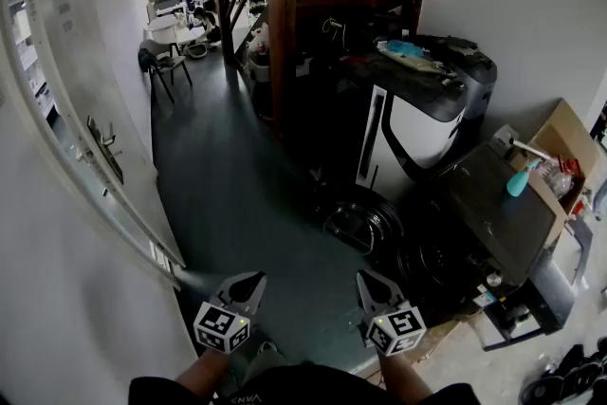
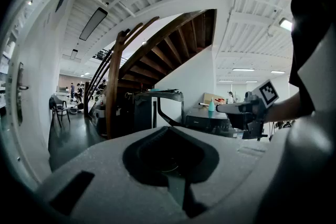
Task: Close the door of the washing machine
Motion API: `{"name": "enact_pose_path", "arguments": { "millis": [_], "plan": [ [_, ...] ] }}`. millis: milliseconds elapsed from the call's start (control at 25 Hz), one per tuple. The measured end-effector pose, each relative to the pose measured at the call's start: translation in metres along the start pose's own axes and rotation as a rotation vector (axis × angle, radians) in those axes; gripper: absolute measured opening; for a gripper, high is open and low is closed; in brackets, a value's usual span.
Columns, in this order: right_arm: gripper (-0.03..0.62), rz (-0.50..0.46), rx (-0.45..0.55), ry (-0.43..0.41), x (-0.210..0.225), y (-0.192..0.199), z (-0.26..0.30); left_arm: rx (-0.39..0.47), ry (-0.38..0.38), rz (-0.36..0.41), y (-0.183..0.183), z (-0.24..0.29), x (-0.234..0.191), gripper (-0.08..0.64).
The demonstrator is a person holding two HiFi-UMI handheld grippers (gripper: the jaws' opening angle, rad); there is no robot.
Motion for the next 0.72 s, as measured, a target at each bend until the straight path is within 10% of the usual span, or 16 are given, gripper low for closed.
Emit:
{"name": "enact_pose_path", "arguments": {
  "millis": [320, 720],
  "plan": [
    [0.008, 0.031, 0.004, -0.073, 0.004, 0.004, 0.018, 0.017, 0.036, 0.007, 0.0, 0.024, 0.011, 0.009],
    [0.216, 0.074, -0.069, 0.063, 0.048, 0.022, 0.078, -0.024, 0.16, -0.024, 0.009, 0.104, -0.028, 0.081]
  ]
}}
Point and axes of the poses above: the fingertips, and each gripper's own axes: z forward along the fingers, x to its right, y out of its underside, the point moved 2 cm from there along -z, backward along the fingers, and after that the axes turned 6 degrees about -y, right-handed, at the moved point
